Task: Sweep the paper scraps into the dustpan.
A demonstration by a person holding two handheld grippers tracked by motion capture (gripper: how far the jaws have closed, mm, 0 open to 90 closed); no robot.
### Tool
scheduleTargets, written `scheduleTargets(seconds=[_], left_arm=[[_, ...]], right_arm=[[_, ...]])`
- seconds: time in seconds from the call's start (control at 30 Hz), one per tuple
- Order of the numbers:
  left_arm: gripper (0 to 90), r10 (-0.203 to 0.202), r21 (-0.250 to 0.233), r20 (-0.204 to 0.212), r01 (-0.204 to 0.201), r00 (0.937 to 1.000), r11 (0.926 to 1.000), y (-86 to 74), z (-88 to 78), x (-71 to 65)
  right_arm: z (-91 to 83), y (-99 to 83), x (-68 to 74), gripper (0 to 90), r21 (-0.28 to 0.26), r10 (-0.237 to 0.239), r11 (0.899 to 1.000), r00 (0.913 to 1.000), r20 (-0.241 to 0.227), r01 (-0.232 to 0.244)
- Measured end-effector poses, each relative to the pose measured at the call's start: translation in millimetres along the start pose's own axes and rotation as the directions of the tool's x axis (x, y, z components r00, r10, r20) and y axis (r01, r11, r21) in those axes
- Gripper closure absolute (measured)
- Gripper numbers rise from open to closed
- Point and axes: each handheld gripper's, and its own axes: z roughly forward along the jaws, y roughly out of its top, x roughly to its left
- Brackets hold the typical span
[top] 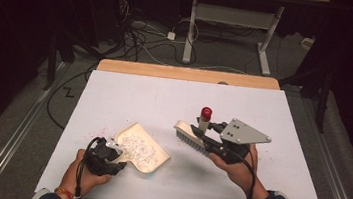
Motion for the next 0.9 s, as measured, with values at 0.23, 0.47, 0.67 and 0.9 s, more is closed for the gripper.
scheduleTargets(seconds=[0.23, 0.47, 0.67, 0.9], left_arm=[[63.3, -0.006, 0.001, -0.004, 0.006, 1.0, 1.0, 1.1, 0.1, 0.8], [63.2, -0.016, -0.008, -0.007, 0.016, 0.9998, 0.9998, 1.7, 1.9, 1.9], [63.2, -0.023, -0.008, -0.011, 0.023, 0.9997, 0.9997, 1.5, 3.6, 3.8], [63.3, -0.044, -0.018, -0.016, 0.043, 0.9989, 0.9989, 0.0, 1.6, 7.2]], right_arm=[[-39.7, -10.4, -22.0, 70.5, 0.025, 0.019, 0.999, 0.9962, 0.085, -0.021], [-70.5, -23.7, -41.0, 70.5, 0.015, 0.082, 0.996, 0.9861, 0.144, -0.085], [-85.3, -30.9, -41.8, 70.5, 0.039, 0.088, 0.995, 0.986, 0.141, -0.094], [-93.3, -39.1, -34.9, 70.5, 0.081, 0.085, 0.992, 0.9914, 0.1, -0.093]])
